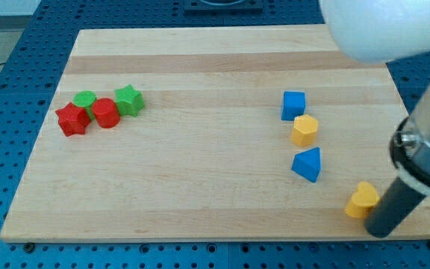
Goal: Place the green star on top of the blue cube
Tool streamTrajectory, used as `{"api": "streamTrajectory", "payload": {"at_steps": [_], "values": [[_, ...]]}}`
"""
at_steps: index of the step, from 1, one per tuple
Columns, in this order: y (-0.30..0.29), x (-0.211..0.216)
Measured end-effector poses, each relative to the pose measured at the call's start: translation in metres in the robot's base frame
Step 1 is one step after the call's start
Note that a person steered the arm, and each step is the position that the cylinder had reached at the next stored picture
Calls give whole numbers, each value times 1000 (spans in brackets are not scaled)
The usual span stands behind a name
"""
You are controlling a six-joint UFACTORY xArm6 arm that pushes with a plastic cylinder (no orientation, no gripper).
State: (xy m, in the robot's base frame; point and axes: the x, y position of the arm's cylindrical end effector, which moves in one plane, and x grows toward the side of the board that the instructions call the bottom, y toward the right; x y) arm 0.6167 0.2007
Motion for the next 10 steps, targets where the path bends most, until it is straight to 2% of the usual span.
{"api": "streamTrajectory", "payload": {"at_steps": [1, 2, 4, 6, 7, 8, 9, 10], "values": [[6, -26], [-45, -34], [-120, -1], [-336, -117], [-402, -98], [-498, -99], [-503, -133], [-484, -182]]}}
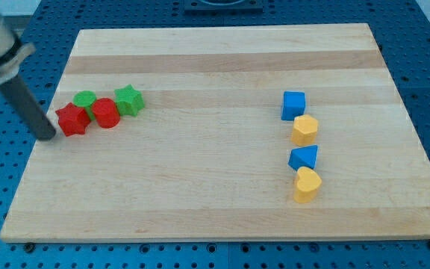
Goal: Place the green star on top of the blue cube
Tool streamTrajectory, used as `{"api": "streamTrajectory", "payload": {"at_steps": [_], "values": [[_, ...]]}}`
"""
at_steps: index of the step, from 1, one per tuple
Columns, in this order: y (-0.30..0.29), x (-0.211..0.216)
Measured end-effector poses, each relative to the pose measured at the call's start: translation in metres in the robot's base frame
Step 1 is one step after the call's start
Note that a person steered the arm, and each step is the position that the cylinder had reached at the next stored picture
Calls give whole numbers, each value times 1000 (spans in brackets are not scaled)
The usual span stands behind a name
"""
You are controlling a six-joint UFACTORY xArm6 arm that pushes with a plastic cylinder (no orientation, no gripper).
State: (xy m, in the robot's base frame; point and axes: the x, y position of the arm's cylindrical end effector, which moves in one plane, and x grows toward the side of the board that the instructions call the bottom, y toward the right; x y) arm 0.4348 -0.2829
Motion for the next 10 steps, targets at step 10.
{"api": "streamTrajectory", "payload": {"at_steps": [10], "values": [[295, -53]]}}
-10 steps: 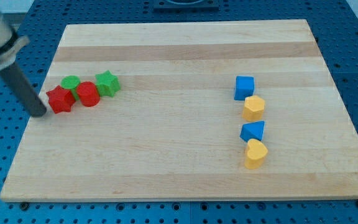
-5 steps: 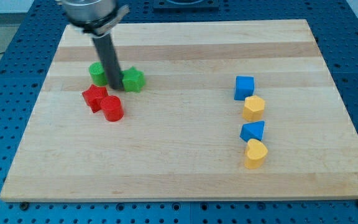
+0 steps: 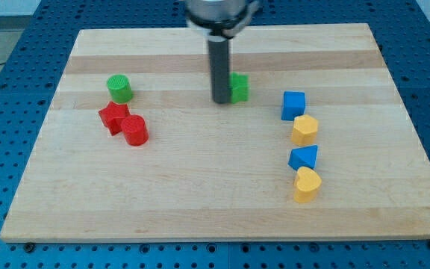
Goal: Place the green star on top of the blue cube
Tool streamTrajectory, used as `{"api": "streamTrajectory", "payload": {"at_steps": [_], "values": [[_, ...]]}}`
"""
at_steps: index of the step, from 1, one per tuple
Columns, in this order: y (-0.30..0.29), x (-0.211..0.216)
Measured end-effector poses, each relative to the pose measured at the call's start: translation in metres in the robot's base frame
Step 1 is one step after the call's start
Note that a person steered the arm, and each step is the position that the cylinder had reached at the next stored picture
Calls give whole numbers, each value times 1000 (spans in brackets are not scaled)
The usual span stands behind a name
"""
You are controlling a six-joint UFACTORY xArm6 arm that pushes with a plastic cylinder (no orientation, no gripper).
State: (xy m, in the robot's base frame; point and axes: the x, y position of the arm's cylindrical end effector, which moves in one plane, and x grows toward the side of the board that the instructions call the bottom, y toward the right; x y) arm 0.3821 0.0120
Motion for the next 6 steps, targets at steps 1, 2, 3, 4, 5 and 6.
{"api": "streamTrajectory", "payload": {"at_steps": [1, 2, 3, 4, 5, 6], "values": [[15, -15], [-12, -39], [-14, -44], [11, -38], [38, -37], [58, -37]]}}
